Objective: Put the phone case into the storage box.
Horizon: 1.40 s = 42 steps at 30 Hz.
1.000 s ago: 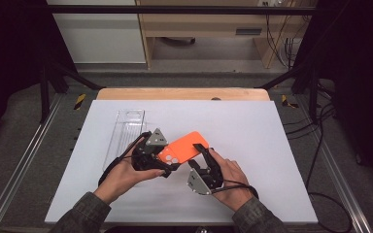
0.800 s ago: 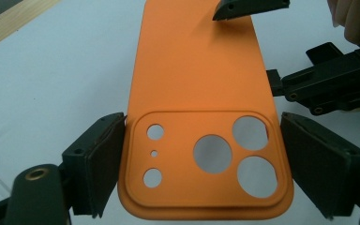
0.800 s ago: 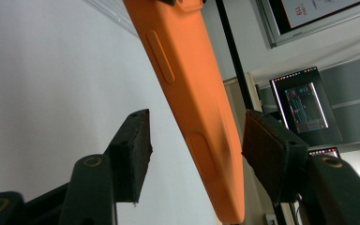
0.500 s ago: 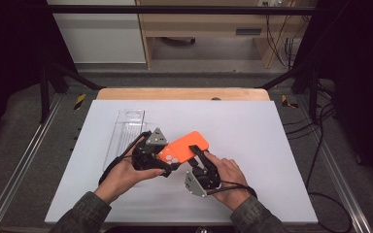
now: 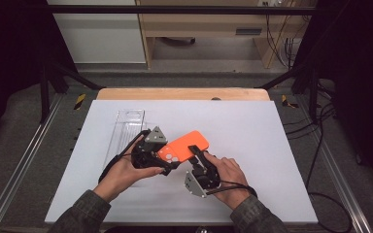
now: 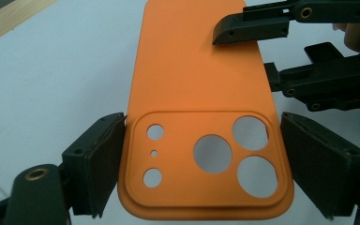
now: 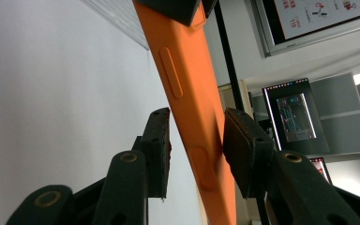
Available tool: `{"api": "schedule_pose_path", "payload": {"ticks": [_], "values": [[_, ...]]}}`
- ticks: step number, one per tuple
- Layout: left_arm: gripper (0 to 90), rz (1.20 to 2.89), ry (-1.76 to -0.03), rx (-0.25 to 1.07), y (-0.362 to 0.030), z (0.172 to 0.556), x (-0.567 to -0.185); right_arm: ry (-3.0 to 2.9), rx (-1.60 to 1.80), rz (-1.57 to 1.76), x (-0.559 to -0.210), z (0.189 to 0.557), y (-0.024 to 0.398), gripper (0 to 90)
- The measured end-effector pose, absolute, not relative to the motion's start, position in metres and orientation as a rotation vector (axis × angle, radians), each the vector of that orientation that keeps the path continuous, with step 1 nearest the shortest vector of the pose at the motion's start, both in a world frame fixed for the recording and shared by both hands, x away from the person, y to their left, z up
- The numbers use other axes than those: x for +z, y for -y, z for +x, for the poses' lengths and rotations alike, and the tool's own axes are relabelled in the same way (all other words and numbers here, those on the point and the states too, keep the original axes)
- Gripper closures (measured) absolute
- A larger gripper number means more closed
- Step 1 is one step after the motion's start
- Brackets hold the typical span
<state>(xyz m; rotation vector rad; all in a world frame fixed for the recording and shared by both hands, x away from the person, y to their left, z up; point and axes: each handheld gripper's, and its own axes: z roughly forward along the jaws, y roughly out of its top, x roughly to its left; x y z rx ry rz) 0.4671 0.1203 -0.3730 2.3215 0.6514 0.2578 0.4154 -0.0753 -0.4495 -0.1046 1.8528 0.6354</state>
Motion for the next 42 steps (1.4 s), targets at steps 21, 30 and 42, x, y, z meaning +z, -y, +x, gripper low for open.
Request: {"api": "schedule_pose_path", "payload": {"ticks": [21, 30, 42], "values": [[16.5, 2.343, -0.631, 0.225, -0.114, 0.482, -0.353, -1.793, 0.607, -0.102, -0.438, 0.432, 0.075, 67.4], [16.4, 2.323, -0.665, 0.165, -0.116, 0.487, -0.351, -1.79, 0.581, -0.139, -0.44, 0.43, 0.075, 76.2], [16.1, 2.328, -0.676, 0.101, -0.117, 0.489, -0.354, -1.802, 0.565, -0.169, -0.443, 0.426, 0.075, 79.3]]}}
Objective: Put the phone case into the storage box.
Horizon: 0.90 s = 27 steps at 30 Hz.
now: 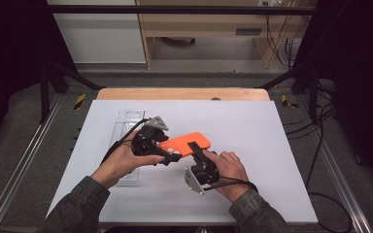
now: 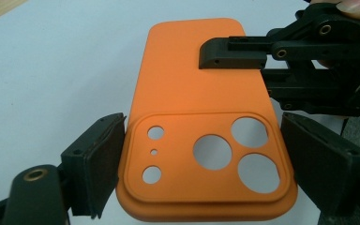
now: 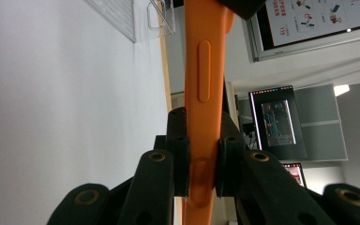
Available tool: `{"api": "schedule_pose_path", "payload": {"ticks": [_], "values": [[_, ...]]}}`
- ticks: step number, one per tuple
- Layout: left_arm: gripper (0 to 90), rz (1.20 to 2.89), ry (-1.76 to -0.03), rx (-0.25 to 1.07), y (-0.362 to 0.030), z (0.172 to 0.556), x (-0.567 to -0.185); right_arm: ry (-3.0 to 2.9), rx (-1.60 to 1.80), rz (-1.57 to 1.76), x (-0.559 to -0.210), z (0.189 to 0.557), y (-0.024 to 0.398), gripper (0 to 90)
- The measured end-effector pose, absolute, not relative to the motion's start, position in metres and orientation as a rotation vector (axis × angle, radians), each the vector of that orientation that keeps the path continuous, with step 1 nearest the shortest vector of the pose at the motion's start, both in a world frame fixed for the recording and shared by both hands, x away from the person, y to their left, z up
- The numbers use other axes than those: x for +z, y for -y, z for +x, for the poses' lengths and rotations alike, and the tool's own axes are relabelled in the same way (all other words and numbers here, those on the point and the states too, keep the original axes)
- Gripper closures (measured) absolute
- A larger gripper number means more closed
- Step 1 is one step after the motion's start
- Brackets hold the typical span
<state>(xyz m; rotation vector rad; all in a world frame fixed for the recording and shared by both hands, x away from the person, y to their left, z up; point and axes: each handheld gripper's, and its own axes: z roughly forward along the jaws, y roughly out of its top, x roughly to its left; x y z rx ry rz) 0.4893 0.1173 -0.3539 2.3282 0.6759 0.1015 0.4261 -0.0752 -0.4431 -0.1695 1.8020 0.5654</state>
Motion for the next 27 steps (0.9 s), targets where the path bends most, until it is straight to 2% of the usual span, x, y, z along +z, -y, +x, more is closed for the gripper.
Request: {"api": "schedule_pose_path", "payload": {"ticks": [27], "values": [[15.5, 2.302, -0.679, 0.082, -0.1177, 0.4893, -0.3575, -1.807, 0.568, -0.166, -0.4458, 0.4235, 0.0771, 79.7]]}}
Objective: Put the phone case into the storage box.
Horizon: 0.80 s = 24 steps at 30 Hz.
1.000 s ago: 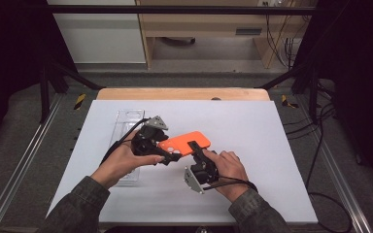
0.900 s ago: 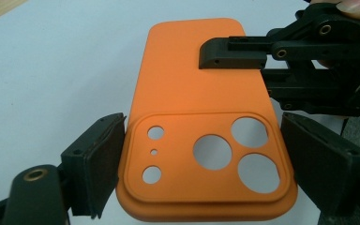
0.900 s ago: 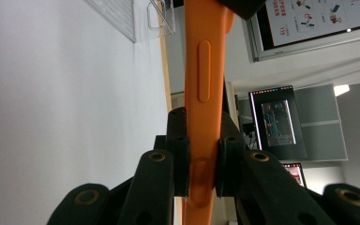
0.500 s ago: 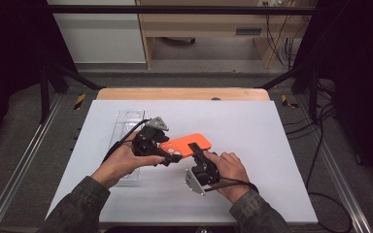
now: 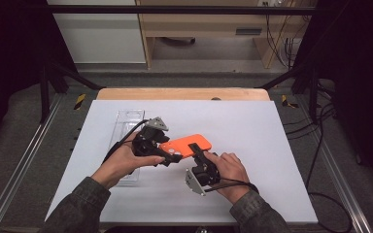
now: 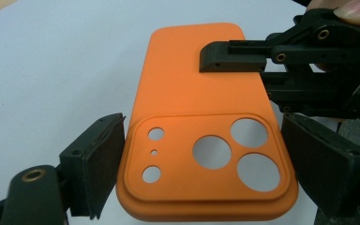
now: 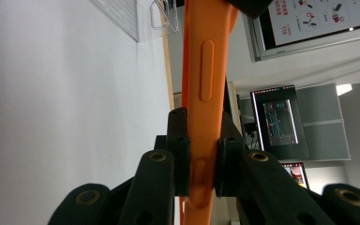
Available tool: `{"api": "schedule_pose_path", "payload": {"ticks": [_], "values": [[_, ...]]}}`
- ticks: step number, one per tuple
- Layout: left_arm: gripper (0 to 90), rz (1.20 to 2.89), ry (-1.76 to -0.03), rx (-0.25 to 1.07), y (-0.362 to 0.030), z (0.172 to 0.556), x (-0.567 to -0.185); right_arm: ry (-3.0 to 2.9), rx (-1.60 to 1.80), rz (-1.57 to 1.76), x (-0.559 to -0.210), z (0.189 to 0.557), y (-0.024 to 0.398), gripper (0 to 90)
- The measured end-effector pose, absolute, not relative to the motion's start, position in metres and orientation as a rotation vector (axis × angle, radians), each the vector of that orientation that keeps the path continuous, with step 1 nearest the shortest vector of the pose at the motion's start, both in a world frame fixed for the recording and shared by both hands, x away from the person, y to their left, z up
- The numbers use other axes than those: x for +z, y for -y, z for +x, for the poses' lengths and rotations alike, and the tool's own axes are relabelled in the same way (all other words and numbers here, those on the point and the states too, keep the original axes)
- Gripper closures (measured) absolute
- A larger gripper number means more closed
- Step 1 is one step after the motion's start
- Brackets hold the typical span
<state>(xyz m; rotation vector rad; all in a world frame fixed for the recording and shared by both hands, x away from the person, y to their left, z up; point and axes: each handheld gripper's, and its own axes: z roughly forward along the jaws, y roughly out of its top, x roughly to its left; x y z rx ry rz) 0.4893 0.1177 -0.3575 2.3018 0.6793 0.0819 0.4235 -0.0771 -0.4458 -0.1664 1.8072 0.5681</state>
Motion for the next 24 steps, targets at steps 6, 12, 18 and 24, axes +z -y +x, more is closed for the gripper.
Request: {"api": "schedule_pose_path", "payload": {"ticks": [6, 12, 18, 24], "values": [[14.2, 2.239, -0.692, 0.093, -0.122, 0.491, -0.356, -1.82, 0.568, -0.161, -0.447, 0.424, 0.078, 80.1], [10.8, 2.143, -0.706, 0.117, -0.132, 0.493, -0.348, -1.836, 0.556, -0.155, -0.451, 0.426, 0.08, 80.1], [8.7, 2.04, -0.724, 0.179, -0.144, 0.495, -0.343, -1.856, 0.566, -0.11, -0.453, 0.431, 0.085, 80.2], [7.6, 1.957, -0.729, 0.252, -0.154, 0.494, -0.338, -1.873, 0.587, -0.064, -0.453, 0.436, 0.091, 80.2]]}}
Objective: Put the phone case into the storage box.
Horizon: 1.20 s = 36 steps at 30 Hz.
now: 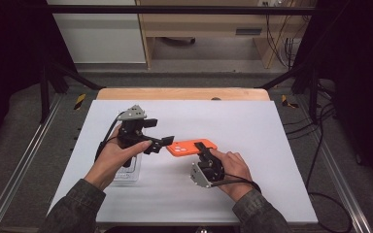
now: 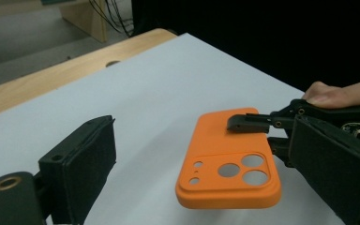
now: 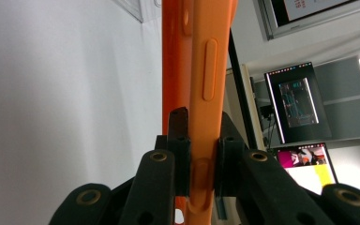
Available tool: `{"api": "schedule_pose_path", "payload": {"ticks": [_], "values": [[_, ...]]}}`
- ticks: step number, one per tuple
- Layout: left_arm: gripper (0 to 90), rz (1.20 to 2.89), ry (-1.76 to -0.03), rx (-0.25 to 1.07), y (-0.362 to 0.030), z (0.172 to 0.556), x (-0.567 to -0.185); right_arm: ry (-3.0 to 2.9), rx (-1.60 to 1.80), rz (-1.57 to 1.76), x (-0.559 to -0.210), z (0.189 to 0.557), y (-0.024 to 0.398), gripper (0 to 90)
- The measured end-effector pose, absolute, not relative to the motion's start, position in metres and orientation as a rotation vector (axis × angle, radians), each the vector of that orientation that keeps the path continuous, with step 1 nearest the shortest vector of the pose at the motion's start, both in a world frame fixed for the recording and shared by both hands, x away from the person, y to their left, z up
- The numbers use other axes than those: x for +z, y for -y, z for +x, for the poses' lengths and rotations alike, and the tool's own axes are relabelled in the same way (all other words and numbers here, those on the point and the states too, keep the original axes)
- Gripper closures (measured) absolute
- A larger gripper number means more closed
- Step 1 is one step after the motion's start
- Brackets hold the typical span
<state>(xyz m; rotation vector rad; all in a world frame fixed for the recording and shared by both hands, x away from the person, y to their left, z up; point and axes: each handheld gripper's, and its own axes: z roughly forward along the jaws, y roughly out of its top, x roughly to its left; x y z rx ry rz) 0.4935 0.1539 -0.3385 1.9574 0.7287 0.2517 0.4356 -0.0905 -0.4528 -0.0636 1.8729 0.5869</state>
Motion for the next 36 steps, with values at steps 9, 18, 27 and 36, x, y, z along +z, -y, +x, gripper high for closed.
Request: {"api": "schedule_pose_path", "payload": {"ticks": [9, 18, 27, 36], "values": [[7.6, 1.877, -0.754, 0.321, -0.165, 0.491, -0.334, -1.887, 0.624, -0.009, -0.45, 0.44, 0.096, 80.2], [7.1, 1.793, -0.799, 0.376, -0.177, 0.49, -0.331, -1.908, 0.708, 0.085, -0.446, 0.445, 0.102, 80.2], [7.1, 1.741, -0.828, 0.419, -0.185, 0.489, -0.329, -1.936, 0.903, 0.275, -0.437, 0.455, 0.115, 80.2], [7.0, 1.722, -0.835, 0.435, -0.186, 0.489, -0.33, -1.931, 1.109, 0.474, -0.429, 0.465, 0.13, 80.2]]}}
